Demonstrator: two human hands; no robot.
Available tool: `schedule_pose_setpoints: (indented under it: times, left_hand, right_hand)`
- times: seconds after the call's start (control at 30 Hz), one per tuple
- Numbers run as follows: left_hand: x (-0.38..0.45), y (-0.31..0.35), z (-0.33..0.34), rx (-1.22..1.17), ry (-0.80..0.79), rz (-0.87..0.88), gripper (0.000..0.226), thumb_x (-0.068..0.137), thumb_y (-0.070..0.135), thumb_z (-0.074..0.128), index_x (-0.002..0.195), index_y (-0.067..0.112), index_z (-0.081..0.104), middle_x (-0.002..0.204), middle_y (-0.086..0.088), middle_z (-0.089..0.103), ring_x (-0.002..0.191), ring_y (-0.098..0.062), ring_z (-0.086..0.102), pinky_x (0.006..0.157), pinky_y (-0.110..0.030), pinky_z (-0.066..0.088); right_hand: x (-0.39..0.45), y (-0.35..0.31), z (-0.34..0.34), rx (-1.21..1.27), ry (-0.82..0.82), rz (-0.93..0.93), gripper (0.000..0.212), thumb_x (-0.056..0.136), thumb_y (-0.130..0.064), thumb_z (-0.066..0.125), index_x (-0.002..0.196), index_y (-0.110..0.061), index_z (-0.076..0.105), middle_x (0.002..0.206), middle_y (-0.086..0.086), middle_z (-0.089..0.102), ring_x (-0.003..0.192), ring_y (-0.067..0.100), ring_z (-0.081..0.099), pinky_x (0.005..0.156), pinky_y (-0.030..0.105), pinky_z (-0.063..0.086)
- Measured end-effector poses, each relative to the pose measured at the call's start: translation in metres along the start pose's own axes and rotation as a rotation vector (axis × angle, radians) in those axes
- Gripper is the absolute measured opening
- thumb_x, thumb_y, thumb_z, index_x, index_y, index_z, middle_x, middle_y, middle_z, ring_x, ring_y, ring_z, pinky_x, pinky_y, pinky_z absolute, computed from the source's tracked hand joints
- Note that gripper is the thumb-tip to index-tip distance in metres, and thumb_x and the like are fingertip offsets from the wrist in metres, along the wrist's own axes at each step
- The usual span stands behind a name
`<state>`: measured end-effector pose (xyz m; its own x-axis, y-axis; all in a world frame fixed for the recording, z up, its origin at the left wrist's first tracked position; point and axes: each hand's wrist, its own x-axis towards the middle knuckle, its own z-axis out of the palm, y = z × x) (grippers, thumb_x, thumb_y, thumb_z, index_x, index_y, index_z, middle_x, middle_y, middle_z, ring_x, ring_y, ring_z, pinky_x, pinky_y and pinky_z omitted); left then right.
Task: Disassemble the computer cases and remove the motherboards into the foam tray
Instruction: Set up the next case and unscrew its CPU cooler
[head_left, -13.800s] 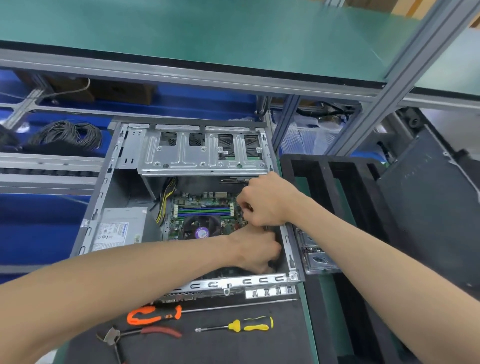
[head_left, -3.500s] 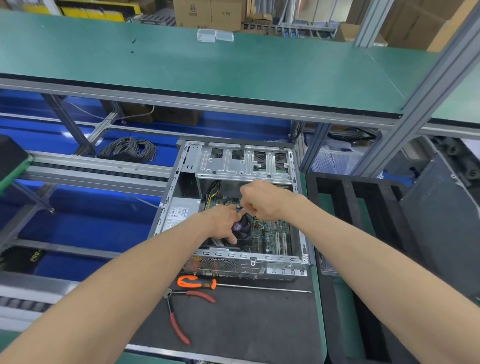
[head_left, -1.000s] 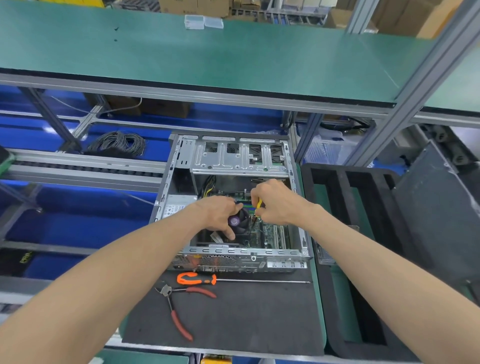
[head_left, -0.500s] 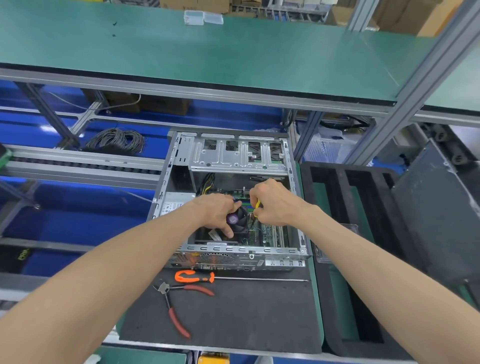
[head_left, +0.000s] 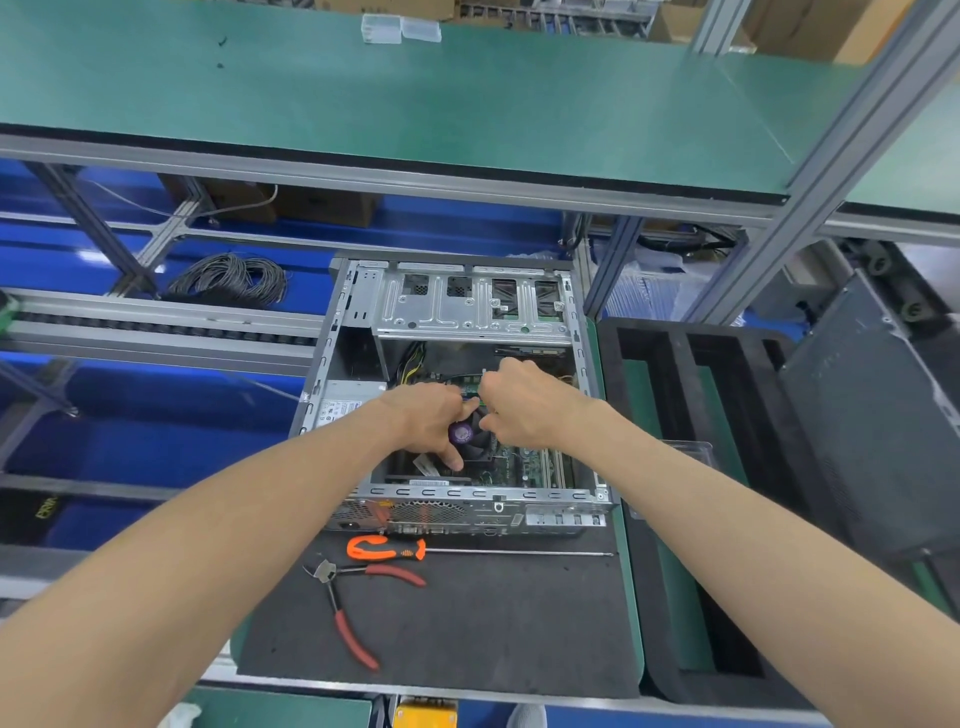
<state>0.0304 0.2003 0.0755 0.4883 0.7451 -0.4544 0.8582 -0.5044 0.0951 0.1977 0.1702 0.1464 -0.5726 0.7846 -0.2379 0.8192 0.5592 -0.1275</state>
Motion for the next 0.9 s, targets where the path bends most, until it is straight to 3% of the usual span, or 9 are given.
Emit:
schedule_pose_setpoints:
  times: [0.07, 0.2, 0.33, 0.47, 0.6, 0.67, 0.77, 0.87, 0.9]
  left_hand:
    - [0.000, -0.001, 0.001, 0.001, -0.025, 0.013, 0.063, 0.075, 0.062, 0.076, 0.112, 0.015, 0.058, 0.114, -0.001, 0.055, 0.108, -0.027, 0.059, 0.077, -0.037, 0.048]
    - [-0.001, 0.002, 0.001, -0.038, -0.033, 0.016, 0.066, 0.075, 0.061, 0.076, 0.123, 0.020, 0.061, 0.128, 0.001, 0.056, 0.115, -0.024, 0.057, 0.094, -0.044, 0.052]
    - [-0.001, 0.002, -0.001, 0.000, -0.028, 0.008, 0.070, 0.075, 0.063, 0.075, 0.120, 0.012, 0.059, 0.116, 0.001, 0.055, 0.104, -0.023, 0.058, 0.083, -0.038, 0.050]
    - [-0.002, 0.003, -0.001, 0.016, 0.016, 0.000, 0.090, 0.075, 0.064, 0.074, 0.138, 0.006, 0.047, 0.114, -0.007, 0.056, 0.109, -0.028, 0.058, 0.073, -0.033, 0.038]
    - [-0.001, 0.000, 0.001, 0.006, -0.013, 0.012, 0.061, 0.075, 0.064, 0.075, 0.103, 0.012, 0.060, 0.106, -0.003, 0.056, 0.101, -0.027, 0.060, 0.073, -0.037, 0.048]
    - [-0.001, 0.000, 0.001, -0.002, -0.019, 0.009, 0.059, 0.074, 0.063, 0.076, 0.097, 0.011, 0.058, 0.101, 0.000, 0.057, 0.099, -0.026, 0.061, 0.076, -0.038, 0.051]
    - [-0.003, 0.000, 0.000, -0.023, -0.031, 0.011, 0.064, 0.074, 0.063, 0.076, 0.115, 0.015, 0.063, 0.114, 0.000, 0.060, 0.105, -0.025, 0.061, 0.087, -0.044, 0.054]
    - [-0.002, 0.000, -0.001, -0.007, -0.024, 0.023, 0.065, 0.075, 0.063, 0.075, 0.111, 0.012, 0.059, 0.104, 0.000, 0.055, 0.100, -0.024, 0.058, 0.080, -0.039, 0.052]
    - [-0.003, 0.001, -0.003, 0.003, -0.014, 0.022, 0.072, 0.075, 0.064, 0.075, 0.122, 0.011, 0.057, 0.099, 0.001, 0.052, 0.099, -0.025, 0.057, 0.078, -0.037, 0.049]
  right_hand:
    - [0.001, -0.003, -0.005, -0.010, -0.035, -0.052, 0.024, 0.089, -0.015, 0.061, 0.075, -0.017, 0.041, 0.072, -0.001, 0.029, 0.076, 0.031, 0.047, 0.063, 0.039, 0.043]
    - [0.001, -0.004, -0.011, -0.026, -0.094, -0.109, 0.014, 0.080, -0.005, 0.061, 0.074, -0.018, 0.057, 0.071, 0.002, 0.048, 0.077, 0.033, 0.060, 0.067, 0.044, 0.056]
    - [0.001, -0.003, -0.009, -0.066, -0.057, -0.046, 0.024, 0.081, -0.016, 0.059, 0.065, -0.018, 0.041, 0.068, 0.004, 0.039, 0.064, 0.030, 0.048, 0.052, 0.037, 0.043]
    - [0.004, 0.004, -0.007, -0.013, -0.079, 0.069, 0.027, 0.091, -0.021, 0.056, 0.075, -0.017, 0.035, 0.076, 0.001, 0.029, 0.068, 0.027, 0.042, 0.055, 0.034, 0.035]
    - [0.003, -0.004, -0.009, -0.015, -0.081, -0.050, 0.040, 0.088, -0.015, 0.059, 0.065, -0.024, 0.027, 0.073, 0.001, 0.029, 0.057, 0.016, 0.035, 0.046, 0.030, 0.026]
    - [0.003, -0.007, -0.012, -0.034, -0.082, -0.102, 0.039, 0.083, -0.009, 0.060, 0.058, -0.022, 0.033, 0.066, 0.002, 0.034, 0.053, 0.020, 0.039, 0.046, 0.031, 0.035]
    - [0.003, -0.006, -0.012, -0.089, -0.114, -0.120, 0.014, 0.076, -0.004, 0.059, 0.065, -0.013, 0.059, 0.063, 0.003, 0.041, 0.060, 0.033, 0.052, 0.054, 0.040, 0.051]
    - [0.000, 0.001, -0.007, -0.060, -0.068, -0.067, 0.003, 0.080, -0.015, 0.060, 0.081, -0.012, 0.059, 0.070, 0.002, 0.040, 0.071, 0.033, 0.055, 0.050, 0.037, 0.044]
    - [-0.001, 0.004, -0.005, -0.042, -0.047, -0.004, 0.013, 0.084, -0.022, 0.060, 0.081, -0.012, 0.053, 0.073, 0.002, 0.037, 0.072, 0.032, 0.052, 0.048, 0.034, 0.037]
